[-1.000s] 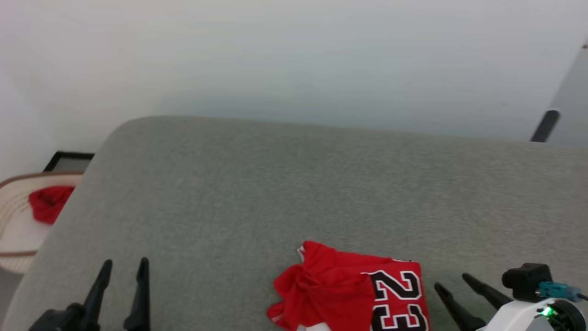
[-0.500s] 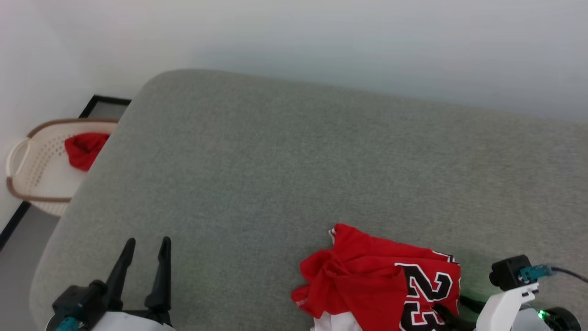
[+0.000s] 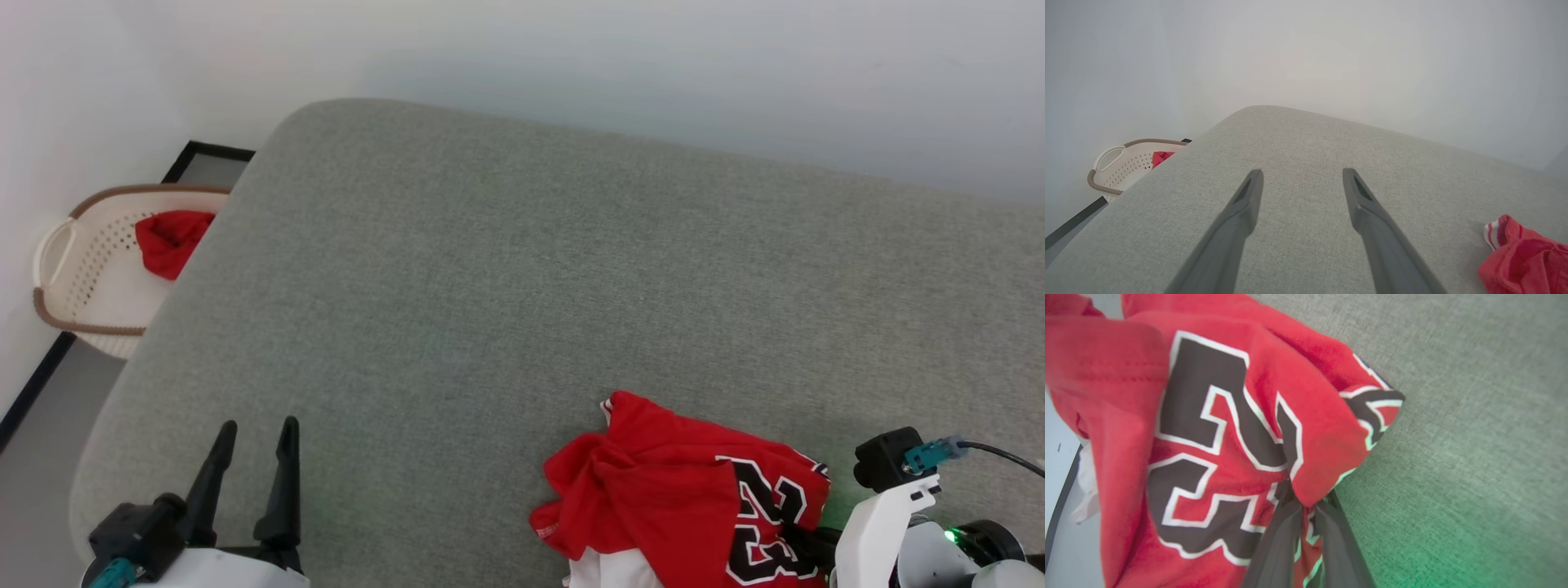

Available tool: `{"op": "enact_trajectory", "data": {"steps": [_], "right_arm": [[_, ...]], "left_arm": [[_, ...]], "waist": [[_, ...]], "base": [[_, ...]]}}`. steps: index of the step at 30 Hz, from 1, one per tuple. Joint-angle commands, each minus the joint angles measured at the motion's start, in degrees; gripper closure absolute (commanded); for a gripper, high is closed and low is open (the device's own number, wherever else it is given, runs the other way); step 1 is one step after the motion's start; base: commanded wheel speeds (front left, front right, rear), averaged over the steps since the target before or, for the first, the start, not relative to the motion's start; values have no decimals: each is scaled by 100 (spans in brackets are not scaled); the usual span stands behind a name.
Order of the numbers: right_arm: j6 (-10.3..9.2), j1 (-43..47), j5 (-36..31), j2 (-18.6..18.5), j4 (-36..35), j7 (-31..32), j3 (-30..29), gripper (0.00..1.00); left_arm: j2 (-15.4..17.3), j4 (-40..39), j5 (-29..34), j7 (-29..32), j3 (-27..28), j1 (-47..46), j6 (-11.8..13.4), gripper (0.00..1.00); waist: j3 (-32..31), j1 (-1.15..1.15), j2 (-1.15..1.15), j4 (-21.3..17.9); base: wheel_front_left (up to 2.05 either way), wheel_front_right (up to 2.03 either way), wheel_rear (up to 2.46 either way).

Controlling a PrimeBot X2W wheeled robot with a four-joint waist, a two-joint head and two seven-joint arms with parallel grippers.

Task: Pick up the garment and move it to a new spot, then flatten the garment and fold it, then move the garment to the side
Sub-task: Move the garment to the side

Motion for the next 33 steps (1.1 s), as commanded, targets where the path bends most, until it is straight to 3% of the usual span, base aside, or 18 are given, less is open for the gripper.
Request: {"op": "enact_trajectory", "data": {"steps": [1, 16, 33], "right_arm": [[-9, 35, -71, 0, 29, 50, 51, 100], [-8, -569, -298, -778, -781, 392, -221, 100], [-8, -1929, -411, -1827, -888, -237, 159, 100]], "left_arm": [[1, 8, 11, -14, 15, -13, -19, 0], [6, -115, 122, -9, -67, -31, -55, 0], [76, -346, 333, -8, -256, -691, -73, 0]], "waist": [[-50, 0, 0, -54], [-230, 0, 0, -670], [415, 0, 0, -1792]], "base": [[0, 0, 0], [0, 0, 0], [0, 0, 0]]}}
